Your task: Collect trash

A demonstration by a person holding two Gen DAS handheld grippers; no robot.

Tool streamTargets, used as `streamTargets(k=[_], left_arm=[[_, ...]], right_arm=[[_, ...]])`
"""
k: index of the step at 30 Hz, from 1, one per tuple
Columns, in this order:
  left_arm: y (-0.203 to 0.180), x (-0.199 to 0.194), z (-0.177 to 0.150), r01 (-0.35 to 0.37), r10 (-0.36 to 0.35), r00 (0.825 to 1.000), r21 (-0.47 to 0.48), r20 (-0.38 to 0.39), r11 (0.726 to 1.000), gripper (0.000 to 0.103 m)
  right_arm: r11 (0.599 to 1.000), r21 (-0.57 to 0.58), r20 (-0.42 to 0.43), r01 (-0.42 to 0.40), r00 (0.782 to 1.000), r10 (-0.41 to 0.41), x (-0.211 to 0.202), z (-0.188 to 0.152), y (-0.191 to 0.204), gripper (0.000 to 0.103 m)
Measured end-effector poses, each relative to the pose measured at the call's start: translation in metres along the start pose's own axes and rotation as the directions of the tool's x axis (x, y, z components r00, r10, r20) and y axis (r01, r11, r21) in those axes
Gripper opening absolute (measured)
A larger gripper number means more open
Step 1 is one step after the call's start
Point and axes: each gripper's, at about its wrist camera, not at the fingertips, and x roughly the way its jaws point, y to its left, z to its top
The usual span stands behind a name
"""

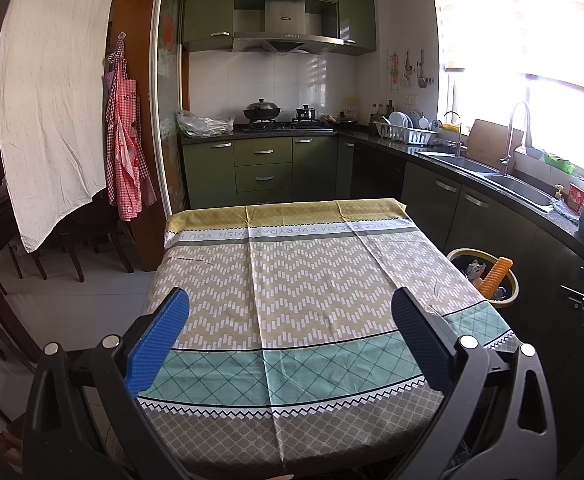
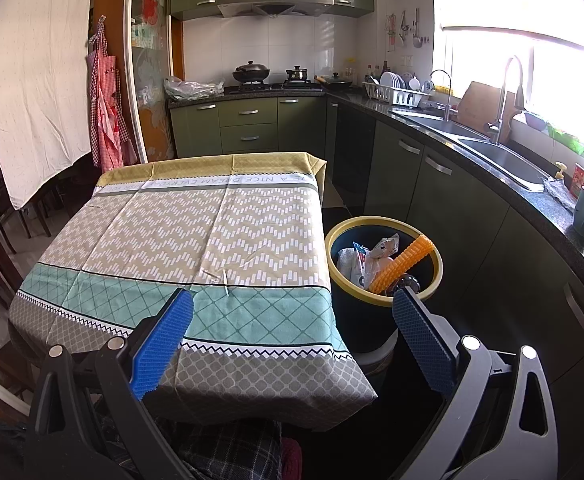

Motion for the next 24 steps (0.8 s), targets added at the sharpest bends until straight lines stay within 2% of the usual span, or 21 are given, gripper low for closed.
streamTargets(k=[24], left_arm=[[0.0032, 0.0028, -0.0014, 0.012, -0.012, 1.0, 0.005, -0.006, 1.0, 0.097]], right_arm=[[1.0, -0.006, -0.011, -0.003, 1.0, 0.003, 0.0072, -0.0037, -0.0018, 0.098]])
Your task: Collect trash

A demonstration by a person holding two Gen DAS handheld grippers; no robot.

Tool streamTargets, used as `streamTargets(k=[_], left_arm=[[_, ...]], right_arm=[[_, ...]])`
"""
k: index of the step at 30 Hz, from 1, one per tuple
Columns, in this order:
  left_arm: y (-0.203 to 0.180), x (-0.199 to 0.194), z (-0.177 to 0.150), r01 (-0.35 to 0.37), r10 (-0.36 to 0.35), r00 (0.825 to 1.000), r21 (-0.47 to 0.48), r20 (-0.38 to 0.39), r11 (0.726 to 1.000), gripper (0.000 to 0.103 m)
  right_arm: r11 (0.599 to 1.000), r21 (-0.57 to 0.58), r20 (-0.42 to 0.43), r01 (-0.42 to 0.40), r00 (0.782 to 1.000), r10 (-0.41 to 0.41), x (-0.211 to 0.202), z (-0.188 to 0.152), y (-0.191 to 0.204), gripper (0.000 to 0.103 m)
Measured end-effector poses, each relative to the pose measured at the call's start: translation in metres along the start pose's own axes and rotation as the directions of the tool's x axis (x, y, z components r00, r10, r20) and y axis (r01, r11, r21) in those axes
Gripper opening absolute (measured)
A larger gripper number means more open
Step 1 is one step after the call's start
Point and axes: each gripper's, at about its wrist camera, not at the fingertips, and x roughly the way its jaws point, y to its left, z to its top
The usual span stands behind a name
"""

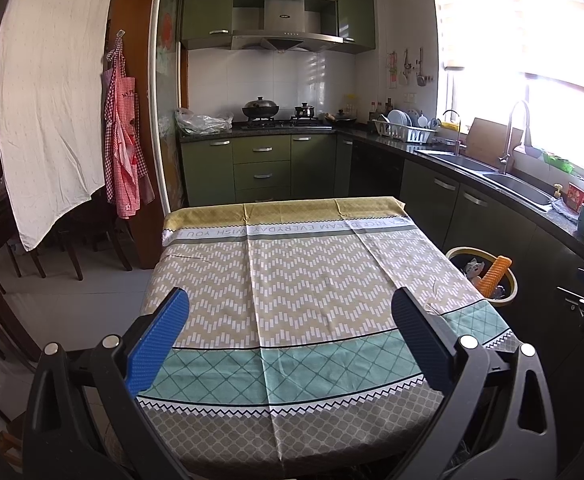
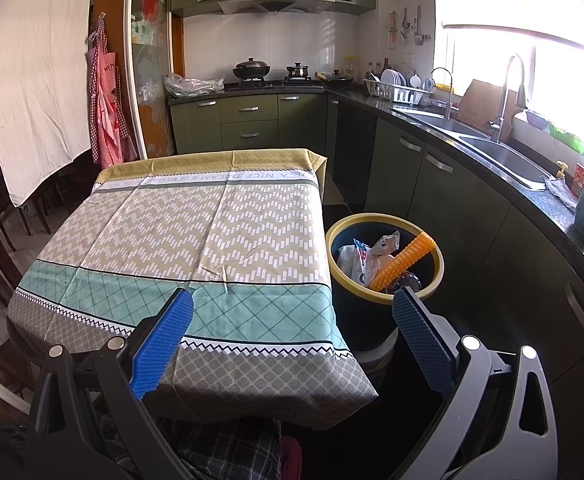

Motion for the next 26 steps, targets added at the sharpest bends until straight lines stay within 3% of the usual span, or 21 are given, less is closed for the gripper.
streamTargets(k=[16, 26], left_arm=[[0.005, 0.002, 0.002, 0.004, -0.003, 1.0, -0.014, 0.013, 1.0, 0.097], [0.011, 0.016, 0.0, -0.011, 0.009, 0.999, -0.034, -0.047, 0.999, 0.097]], right_arm=[[1.0, -0.004, -0.005, 0.0, 1.0, 0.0, 0.001, 0.001, -0.001, 0.098], [1.0, -0.007, -0.018, 0.004, 1.0, -0.004, 0.008, 0.004, -0.002, 0.098]])
